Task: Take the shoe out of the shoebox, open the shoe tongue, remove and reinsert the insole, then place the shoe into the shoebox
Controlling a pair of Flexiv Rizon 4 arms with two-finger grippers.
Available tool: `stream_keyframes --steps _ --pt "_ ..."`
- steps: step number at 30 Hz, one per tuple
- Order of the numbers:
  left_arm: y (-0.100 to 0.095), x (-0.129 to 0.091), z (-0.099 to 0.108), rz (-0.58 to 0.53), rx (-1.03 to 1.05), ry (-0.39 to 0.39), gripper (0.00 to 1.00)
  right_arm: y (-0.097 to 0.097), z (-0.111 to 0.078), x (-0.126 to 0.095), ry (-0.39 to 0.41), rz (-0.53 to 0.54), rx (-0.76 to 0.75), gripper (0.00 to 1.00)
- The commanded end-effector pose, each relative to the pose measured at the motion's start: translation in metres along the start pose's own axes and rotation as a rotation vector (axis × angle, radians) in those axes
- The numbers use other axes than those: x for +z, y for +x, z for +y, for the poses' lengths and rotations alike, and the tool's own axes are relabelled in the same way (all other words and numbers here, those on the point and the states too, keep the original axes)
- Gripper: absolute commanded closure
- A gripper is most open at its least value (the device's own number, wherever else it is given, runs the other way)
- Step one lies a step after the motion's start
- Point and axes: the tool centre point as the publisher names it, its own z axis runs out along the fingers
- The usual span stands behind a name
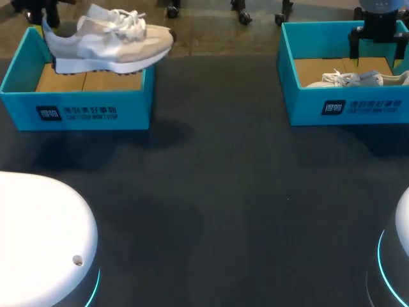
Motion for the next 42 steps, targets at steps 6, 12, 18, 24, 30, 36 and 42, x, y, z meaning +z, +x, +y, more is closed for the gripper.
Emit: stream_keyframes --steps 6,12,18,24,30,36,42 --pt "-0.048 -0.004 -0.034 0.026 0.030 -0.030 1.00 0.000 0.000 0.000 0.000 0.000 -0.001 0.00" --pt "-0.083 -0.005 -0.059 0.015 0.070 -0.004 1.00 0.000 0.000 0.000 0.000 0.000 -0.001 0.00" --pt "-0.119 -0.006 -0.082 0.024 0.054 0.008 1.00 0.000 0.000 0.000 0.000 0.000 -0.001 0.00" --pt "-0.149 -0.003 -0.107 0.009 -0.018 0.036 1.00 0.000 0.000 0.000 0.000 0.000 -0.001 0.00" --pt "-0.172 0.002 -0.130 -0.007 -0.105 0.065 1.00 0.000 0.000 0.000 0.000 0.000 -0.001 0.00" --pt "-0.192 0.008 -0.155 -0.009 -0.128 0.058 1.00 0.000 0.000 0.000 0.000 0.000 -0.001 0.00" --pt "-0.212 0.021 -0.181 -0.002 -0.155 0.051 1.00 0.000 0.000 0.000 0.000 0.000 -0.001 0.00"
